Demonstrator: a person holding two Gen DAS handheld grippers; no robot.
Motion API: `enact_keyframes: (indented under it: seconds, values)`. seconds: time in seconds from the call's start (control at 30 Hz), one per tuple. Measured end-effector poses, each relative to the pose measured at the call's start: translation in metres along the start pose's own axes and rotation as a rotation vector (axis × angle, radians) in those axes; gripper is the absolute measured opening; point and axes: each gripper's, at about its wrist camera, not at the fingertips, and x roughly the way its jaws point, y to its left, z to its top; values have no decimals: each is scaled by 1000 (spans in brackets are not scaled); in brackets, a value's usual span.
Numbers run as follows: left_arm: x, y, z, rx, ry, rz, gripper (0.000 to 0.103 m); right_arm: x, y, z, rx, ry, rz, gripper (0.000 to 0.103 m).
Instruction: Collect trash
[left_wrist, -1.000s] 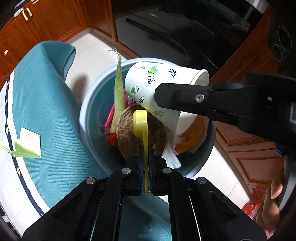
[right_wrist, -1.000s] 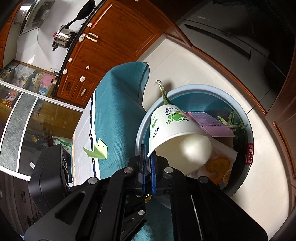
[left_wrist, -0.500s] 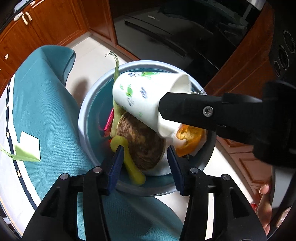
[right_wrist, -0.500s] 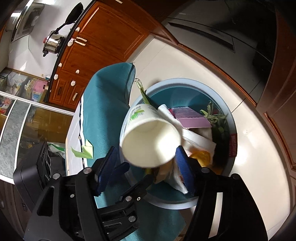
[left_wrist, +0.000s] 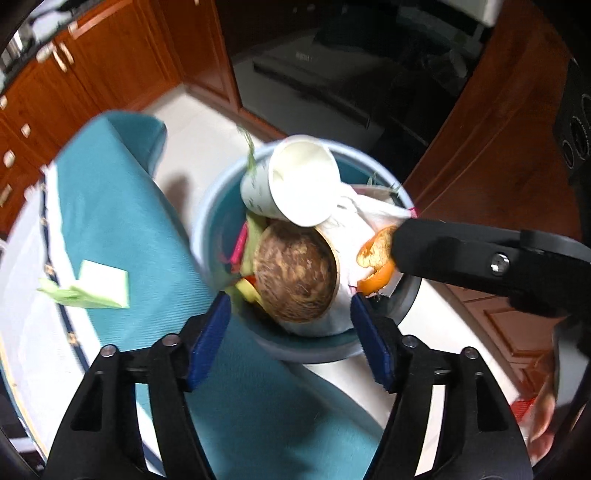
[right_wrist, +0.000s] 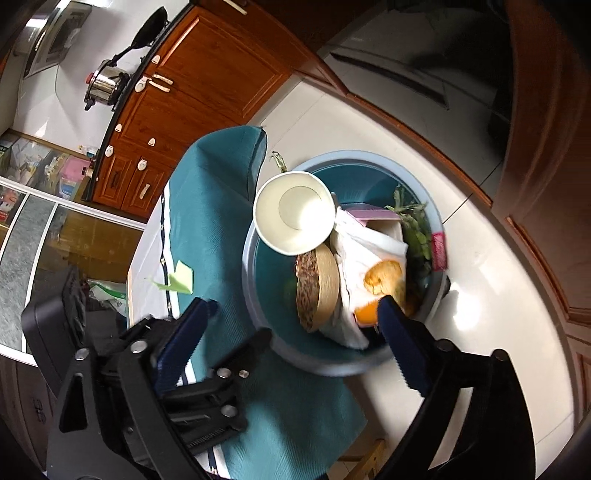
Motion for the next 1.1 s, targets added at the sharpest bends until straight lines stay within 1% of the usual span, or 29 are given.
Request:
enact_keyframes:
  seconds: [0.07, 0.13, 0.2, 0.23, 0.3, 0.4, 0.5, 0.63, 0.67, 0.8, 0.87, 1.0, 1.1]
  values:
    - [-20, 1, -10, 38, -70, 53, 76, -13, 5, -8, -11, -21, -22, 97]
    - [-38, 4, -21, 71, -143, 109, 80, -29, 8, -17, -24, -37, -49, 97]
    - [-54, 8, -30, 81, -193, 136, 93, -43, 13, -28, -42, -49, -77, 97]
    - [-67, 12, -39, 81, -228, 139, 94, -49, 15, -34, -51, -61, -94, 97]
    - [-82, 18, -46, 83, -263, 133, 99, -63, 20, -48, -70, -90, -137, 97]
    - [-110, 26, -62, 82, -307, 131, 99, -84, 28, -70, -70, -113, -187, 97]
    - [-129, 34, -74, 74, -325, 110, 99, -96, 37, -89, -76, -123, -245, 97]
    - [-140, 40, -89, 41, -317, 63, 99, -103, 58, -117, -144, -166, -434, 97]
    - [-140, 43, -93, 30, -313, 52, 99, -103, 61, -122, -156, -170, -456, 97]
    - [-134, 53, -106, 1, -280, 34, 99, -98, 74, -140, -184, -178, -469, 97]
    - [-129, 57, -107, -3, -263, 26, 99, -92, 81, -146, -213, -180, -519, 97]
    - [-119, 56, -110, 28, -248, 51, 99, -71, 88, -153, -261, -158, -631, 97]
    - [-116, 55, -112, 49, -249, 68, 99, -59, 86, -154, -263, -128, -650, 97]
